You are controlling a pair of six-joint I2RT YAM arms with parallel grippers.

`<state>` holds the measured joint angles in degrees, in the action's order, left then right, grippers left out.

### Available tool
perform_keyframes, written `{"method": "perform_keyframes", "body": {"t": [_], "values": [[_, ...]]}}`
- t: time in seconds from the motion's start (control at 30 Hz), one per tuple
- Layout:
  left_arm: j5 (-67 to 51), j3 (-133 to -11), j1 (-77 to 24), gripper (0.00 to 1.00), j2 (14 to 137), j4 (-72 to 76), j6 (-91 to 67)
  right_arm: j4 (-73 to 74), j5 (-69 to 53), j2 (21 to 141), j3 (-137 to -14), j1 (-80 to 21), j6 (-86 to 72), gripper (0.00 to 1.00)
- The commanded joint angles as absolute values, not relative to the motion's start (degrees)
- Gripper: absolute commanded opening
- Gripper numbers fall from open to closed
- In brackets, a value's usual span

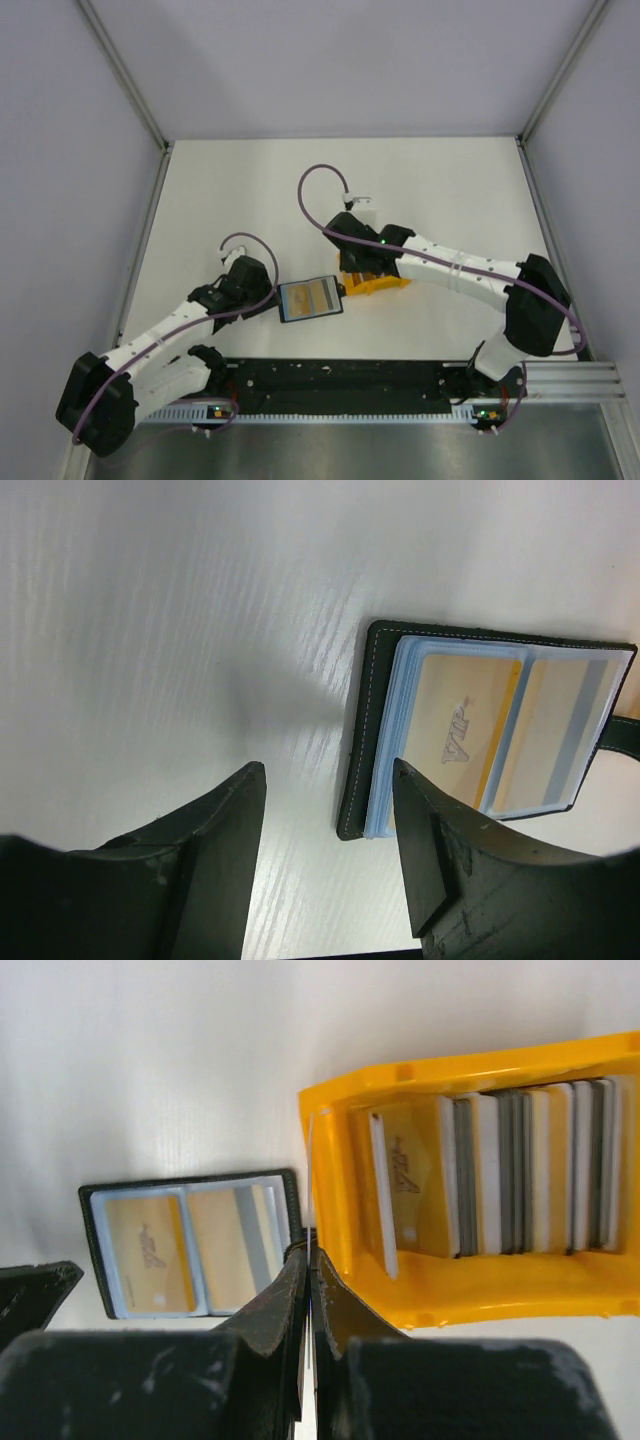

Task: Put the credit cards into the card holder
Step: Move the storage box to the center of the board.

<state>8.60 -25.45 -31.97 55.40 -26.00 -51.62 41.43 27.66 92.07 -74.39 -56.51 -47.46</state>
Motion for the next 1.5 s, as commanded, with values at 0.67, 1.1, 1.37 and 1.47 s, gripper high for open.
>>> {"method": "perform_keyframes", "body": {"t": [0.67, 1.1, 1.37, 1.47], "values": [[12.0, -25.1, -31.9, 0.58, 51.0, -28.0, -52.7, 22.3, -3.3, 84.2, -54.1, -43.6, -28.9, 0.0], [9.6, -24.2, -31.9, 0.59, 51.8, -25.5, -51.9, 17.2, -12.4, 82.0, -53.4, -43.3, -33.9, 0.0], [2.9, -23.6, -31.9, 0.6, 55.4, -19.7, -50.1, 14.2, -11.9, 86.4, -53.3, -44.4, -36.8, 0.0], [0.9, -23.0, -31.9, 0.6, 56.4, -17.6, -50.0, 13.0, -11.6, 88.4, -53.7, -44.8, -37.2, 0.0]]}}
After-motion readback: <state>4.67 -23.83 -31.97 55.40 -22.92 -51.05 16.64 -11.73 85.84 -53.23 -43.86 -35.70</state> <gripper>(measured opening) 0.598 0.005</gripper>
